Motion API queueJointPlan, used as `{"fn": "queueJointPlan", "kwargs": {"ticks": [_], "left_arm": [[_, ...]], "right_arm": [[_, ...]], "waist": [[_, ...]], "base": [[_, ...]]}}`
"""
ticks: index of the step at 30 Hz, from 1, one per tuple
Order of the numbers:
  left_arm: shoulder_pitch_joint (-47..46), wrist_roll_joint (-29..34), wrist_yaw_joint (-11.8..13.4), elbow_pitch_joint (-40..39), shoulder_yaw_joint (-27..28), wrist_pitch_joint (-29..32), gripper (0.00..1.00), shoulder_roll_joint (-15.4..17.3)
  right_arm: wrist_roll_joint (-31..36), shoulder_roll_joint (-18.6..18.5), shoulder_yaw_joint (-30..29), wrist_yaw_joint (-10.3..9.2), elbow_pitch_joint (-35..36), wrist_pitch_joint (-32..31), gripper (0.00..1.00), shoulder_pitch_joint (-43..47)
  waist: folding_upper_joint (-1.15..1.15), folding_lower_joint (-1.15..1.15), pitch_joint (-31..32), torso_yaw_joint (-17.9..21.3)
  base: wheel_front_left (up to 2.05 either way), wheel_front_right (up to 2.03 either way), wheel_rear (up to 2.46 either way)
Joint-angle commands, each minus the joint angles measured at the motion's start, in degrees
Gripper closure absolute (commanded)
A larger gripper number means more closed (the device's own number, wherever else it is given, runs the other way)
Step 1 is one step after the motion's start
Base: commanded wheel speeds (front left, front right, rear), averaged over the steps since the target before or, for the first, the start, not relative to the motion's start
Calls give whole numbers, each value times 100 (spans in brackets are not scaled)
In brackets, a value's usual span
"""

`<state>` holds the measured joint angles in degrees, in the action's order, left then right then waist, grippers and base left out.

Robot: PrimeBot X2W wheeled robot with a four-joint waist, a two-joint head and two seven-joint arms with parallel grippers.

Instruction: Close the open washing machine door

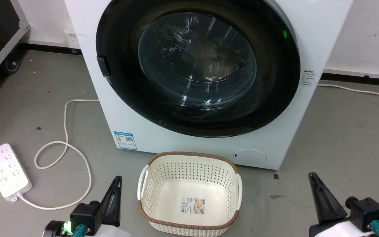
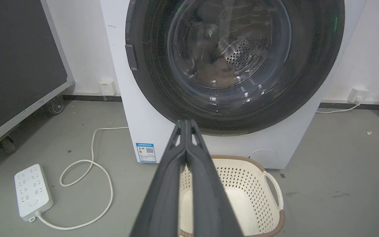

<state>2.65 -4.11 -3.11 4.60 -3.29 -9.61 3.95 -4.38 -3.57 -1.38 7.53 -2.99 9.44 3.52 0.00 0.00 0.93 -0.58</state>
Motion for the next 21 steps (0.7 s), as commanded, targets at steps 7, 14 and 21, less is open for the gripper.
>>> {"fn": "queueJointPlan", "kwargs": {"ticks": [7, 14, 21], "left_arm": [[-76, 69, 70, -79, 43, 115, 100, -37], [-94, 102, 93, -116, 71, 197, 100, -44], [-113, 135, 117, -153, 98, 278, 100, -50]], "right_arm": [[89, 28, 26, -2, 67, -119, 100, -106], [123, 32, 37, -2, 89, -199, 100, -129], [157, 36, 48, -2, 112, -279, 100, -153]], "waist": [[0, 0, -10, 6], [0, 0, -18, 11], [0, 0, -26, 16]], "base": [[0, 0, 0], [0, 0, 0], [0, 0, 0]]}}
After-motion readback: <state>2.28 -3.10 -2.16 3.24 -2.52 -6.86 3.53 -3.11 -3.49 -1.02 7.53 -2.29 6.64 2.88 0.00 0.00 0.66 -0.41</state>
